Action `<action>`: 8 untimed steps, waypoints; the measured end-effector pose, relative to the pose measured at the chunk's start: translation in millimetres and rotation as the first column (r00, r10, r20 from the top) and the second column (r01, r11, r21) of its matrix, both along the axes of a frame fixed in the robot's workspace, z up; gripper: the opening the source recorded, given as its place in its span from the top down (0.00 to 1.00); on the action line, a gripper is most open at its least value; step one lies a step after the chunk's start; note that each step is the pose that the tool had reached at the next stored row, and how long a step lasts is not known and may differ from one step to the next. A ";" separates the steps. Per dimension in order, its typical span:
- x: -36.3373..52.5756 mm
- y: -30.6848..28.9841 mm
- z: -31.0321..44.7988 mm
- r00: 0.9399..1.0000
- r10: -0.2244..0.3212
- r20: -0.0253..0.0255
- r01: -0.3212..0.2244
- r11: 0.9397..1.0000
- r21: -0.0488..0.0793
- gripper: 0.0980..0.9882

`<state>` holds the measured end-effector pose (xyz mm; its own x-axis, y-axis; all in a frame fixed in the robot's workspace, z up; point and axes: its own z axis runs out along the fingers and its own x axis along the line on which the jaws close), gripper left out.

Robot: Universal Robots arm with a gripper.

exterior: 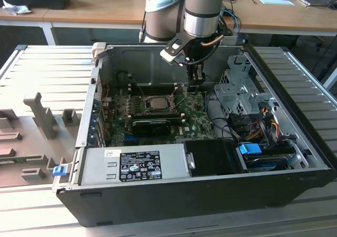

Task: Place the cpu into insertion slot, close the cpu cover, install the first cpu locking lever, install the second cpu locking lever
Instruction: 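Close the cpu cover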

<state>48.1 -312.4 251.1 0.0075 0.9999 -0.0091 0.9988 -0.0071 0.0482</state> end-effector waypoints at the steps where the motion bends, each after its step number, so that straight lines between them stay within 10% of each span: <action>1: -0.9 0.0 0.0 1.000 0.000 0.000 0.000 1.000 0.000 0.99; 8: -4.9 0.0 -0.1 1.000 0.000 0.000 0.000 1.000 0.000 0.99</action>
